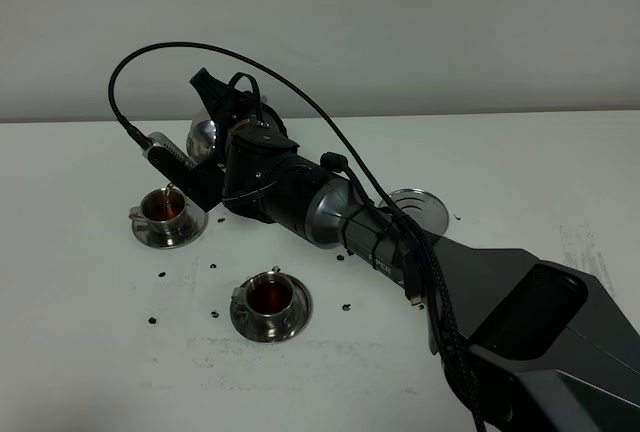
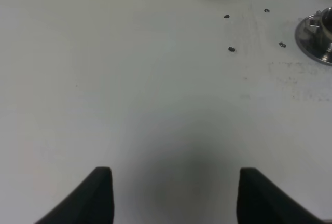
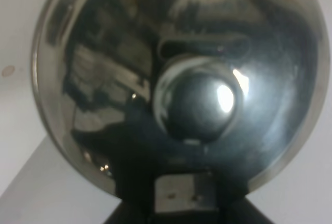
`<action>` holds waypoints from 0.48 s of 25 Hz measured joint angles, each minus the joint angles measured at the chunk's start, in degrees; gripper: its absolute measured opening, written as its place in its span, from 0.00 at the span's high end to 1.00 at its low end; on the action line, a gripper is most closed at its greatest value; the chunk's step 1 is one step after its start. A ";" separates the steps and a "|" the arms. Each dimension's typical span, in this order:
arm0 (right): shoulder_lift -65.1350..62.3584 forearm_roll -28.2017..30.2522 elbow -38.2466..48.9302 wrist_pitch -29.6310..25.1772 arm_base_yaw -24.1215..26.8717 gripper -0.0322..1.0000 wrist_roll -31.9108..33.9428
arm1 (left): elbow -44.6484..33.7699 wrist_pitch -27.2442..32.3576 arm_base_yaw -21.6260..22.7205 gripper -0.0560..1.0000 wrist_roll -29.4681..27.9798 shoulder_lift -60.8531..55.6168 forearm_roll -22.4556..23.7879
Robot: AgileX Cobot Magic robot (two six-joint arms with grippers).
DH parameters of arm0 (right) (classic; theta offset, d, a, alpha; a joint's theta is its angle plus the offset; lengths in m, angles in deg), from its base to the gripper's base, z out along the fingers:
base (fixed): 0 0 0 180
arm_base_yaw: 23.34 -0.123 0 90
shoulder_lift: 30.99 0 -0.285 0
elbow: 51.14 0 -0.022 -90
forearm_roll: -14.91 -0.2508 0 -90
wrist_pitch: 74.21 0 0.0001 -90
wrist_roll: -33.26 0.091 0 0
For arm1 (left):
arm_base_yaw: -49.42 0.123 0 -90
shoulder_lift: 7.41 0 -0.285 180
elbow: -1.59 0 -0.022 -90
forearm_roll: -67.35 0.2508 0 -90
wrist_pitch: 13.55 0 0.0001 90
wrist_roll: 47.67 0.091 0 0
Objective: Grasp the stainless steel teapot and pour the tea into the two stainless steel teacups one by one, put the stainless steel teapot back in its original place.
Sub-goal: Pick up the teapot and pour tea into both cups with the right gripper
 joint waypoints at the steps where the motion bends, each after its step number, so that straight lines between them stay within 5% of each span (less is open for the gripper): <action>1: 0.00 0.00 0.00 0.04 0.00 0.80 0.00 | 0.00 0.00 0.00 0.44 0.00 0.00 0.00; 12: 0.00 0.54 0.00 0.39 -0.01 0.80 -1.07 | 0.00 0.00 0.00 0.44 0.00 0.00 0.00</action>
